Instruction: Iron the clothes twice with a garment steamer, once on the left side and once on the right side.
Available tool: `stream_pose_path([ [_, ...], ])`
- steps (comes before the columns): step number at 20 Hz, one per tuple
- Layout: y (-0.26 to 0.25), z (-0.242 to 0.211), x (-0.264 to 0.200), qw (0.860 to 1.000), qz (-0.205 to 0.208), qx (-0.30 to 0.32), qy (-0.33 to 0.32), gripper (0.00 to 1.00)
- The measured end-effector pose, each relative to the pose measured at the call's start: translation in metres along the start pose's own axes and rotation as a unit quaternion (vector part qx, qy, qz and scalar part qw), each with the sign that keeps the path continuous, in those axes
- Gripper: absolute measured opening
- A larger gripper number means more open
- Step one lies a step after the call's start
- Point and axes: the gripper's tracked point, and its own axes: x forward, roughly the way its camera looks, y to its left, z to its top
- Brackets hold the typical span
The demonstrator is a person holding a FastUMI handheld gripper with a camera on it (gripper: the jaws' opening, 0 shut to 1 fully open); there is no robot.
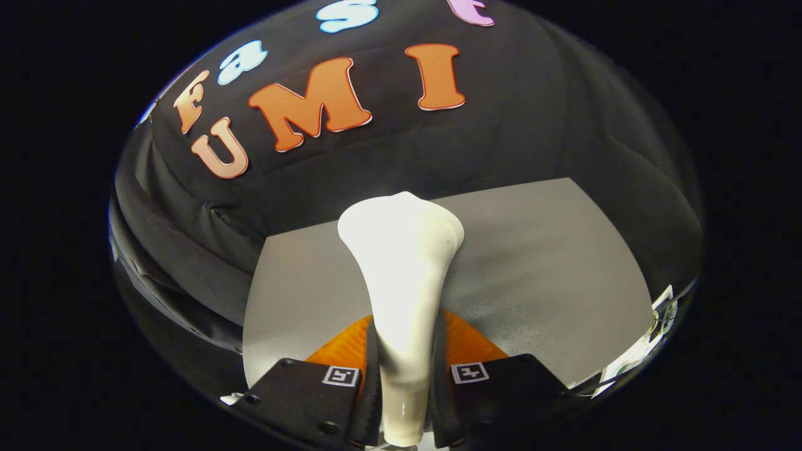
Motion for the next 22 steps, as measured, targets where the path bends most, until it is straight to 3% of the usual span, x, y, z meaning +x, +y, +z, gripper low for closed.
stream_pose_path([
  [3,0.002,0.011,-0.041,0.997,-0.022,-0.005,-0.071,0.4],
  [8,0.055,0.002,-0.123,0.986,0.005,-0.001,-0.167,0.39],
  [12,0.09,-0.005,-0.179,0.973,0.004,-0.002,-0.229,0.39],
  [16,0.139,-0.019,-0.233,0.961,0.019,-0.007,-0.277,0.39],
  [22,0.199,-0.048,-0.287,0.944,0.0,-0.025,-0.33,0.39],
])
